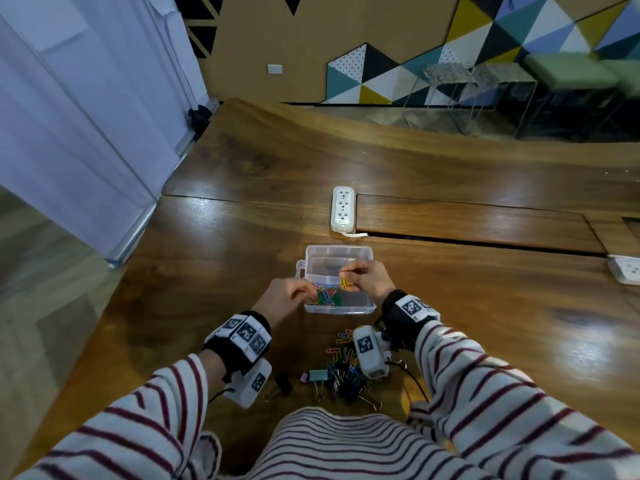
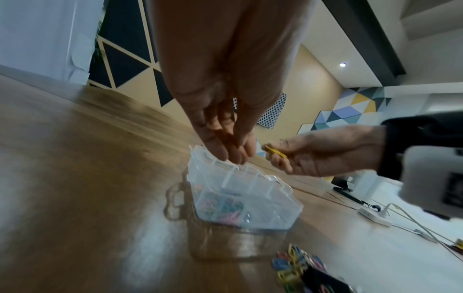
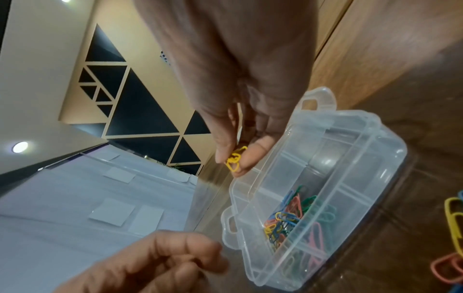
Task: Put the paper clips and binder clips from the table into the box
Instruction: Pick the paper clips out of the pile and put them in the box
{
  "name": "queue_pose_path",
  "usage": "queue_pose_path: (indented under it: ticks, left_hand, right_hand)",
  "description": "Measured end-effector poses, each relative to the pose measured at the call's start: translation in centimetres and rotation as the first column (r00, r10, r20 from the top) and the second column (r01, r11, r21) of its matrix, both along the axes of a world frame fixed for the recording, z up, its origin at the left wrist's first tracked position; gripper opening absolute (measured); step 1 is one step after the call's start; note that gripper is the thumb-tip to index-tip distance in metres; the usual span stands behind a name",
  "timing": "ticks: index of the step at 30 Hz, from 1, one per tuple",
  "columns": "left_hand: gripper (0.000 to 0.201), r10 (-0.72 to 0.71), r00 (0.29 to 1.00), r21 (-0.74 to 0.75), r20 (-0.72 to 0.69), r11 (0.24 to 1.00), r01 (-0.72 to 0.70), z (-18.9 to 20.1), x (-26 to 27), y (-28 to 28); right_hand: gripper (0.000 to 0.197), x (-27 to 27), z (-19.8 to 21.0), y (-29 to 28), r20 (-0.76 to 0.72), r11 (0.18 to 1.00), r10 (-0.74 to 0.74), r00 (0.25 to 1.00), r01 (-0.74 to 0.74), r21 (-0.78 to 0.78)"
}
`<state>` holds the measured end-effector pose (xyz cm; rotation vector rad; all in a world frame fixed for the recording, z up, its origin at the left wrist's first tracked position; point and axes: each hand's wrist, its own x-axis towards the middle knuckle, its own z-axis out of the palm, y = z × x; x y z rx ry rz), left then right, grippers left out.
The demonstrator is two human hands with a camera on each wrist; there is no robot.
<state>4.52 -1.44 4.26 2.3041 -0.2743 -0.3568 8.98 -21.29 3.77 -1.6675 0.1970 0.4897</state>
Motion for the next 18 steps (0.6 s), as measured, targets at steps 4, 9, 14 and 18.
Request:
queue_pose_path:
  ticks: [4,9,14,18]
  left_hand:
    - [0.021,-0.148,0.985,0.057,-0.089,0.987,0.153,-1.4,-1.6,-1.1]
    - [0.029,-0.251,0.953,0.211,-0.172,0.935,0.284,-3.3,-2.6,-3.4]
    - [0.075,-0.353,0.905,0.385,-0.235,0.821,0.421,-4.6,-3.2,-5.4]
    - [0.072,-0.365,0.905,0.416,-0.216,0.805,0.424,-4.7,-3.2,-6.1]
  right_hand:
    - [0.021,0.4,-0.3,0.6,0.025,0.998,0.016,1.0,-0.014,-0.059]
    - [0.014,0.3,-0.3,0.3,0.035,0.996,0.019,0.999,-0.016,-0.089]
    - [0.034,-0.3,0.6,0.4,0.064,0.782,0.397,0.916,-0.3,-0.546]
    - [0.022,-1.4,0.0,-1.5,0.086,0.688,0.473,0.877,-0.307,-0.657]
